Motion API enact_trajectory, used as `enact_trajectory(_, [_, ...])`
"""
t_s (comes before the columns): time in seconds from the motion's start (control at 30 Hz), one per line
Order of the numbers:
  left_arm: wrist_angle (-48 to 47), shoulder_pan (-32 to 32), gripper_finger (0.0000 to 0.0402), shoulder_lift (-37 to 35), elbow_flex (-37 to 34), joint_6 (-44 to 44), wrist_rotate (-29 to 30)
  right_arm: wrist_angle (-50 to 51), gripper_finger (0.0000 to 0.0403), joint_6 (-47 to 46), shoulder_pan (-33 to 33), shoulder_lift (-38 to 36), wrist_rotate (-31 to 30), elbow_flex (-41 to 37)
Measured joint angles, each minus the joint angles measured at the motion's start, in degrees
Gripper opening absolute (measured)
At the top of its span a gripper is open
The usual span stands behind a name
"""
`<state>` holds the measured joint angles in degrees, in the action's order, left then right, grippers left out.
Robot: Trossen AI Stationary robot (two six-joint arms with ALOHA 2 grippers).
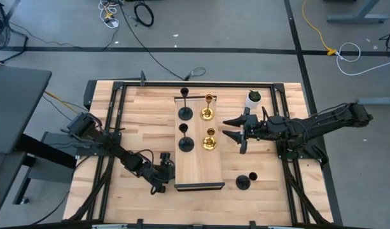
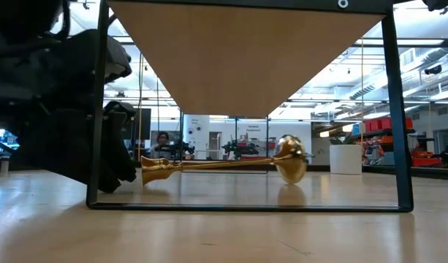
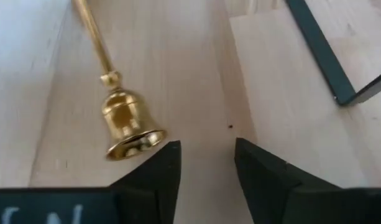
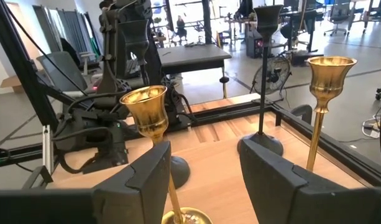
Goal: Pick & Place candle stick holders
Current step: Put the golden candle holder on the shelf
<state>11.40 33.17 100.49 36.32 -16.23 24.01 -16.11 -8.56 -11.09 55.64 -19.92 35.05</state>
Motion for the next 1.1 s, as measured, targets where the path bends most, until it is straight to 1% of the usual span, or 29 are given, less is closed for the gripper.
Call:
enact_trajectory(0.1, [0.17, 0.13, 0.0172, -0.02, -0.07, -1.45, -2.93, 0.01, 0.0191, 0.03, 0.0, 0.0, 0.0, 0.0])
enact_trajectory(0.2, [0.91, 0.37, 0.0173, -0.02, -0.04, -1.57, -6.72, 0.09, 0.0191, 0.03, 0.0, 0.0, 0.03, 0.0])
enact_trajectory(0.33, [3.16, 0.42, 0.0165, 0.22, -0.24, 0.12, -6.13, 0.45, 0.0191, 0.03, 0.0, 0.0, 1.51, 0.0])
enact_trajectory(0.43, [4.82, 0.11, 0.0162, 0.28, -0.26, 2.4, -3.9, 0.47, 0.0191, 0.03, 0.0, 0.0, 1.53, 0.0])
enact_trajectory(0.57, [4.83, 0.11, 0.0162, 0.35, -0.24, 3.16, 0.46, 0.49, 0.0191, 0.05, 0.0, 0.0, 1.49, 0.0])
enact_trajectory(0.73, [3.54, 0.09, 0.0161, 0.42, -0.28, 3.37, 9.43, 0.78, 0.0191, 0.05, 0.0, 0.0, 1.49, 0.0])
enact_trajectory(0.9, [0.32, 0.0, 0.0161, 0.42, -0.31, 3.32, 15.85, 0.84, 0.0191, 0.07, 0.0, 0.0, 1.51, 0.0])
enact_trajectory(1.0, [-3.52, 0.0, 0.0161, 0.39, -0.27, 0.87, 19.68, 0.84, 0.0191, 0.16, 0.0, 0.0, 1.51, 0.0])
enact_trajectory(1.1, [-6.15, 0.0, 0.0161, 0.35, -0.22, -1.45, 21.24, 0.84, 0.0191, 0.18, 0.0, 0.0, 1.51, 0.0])
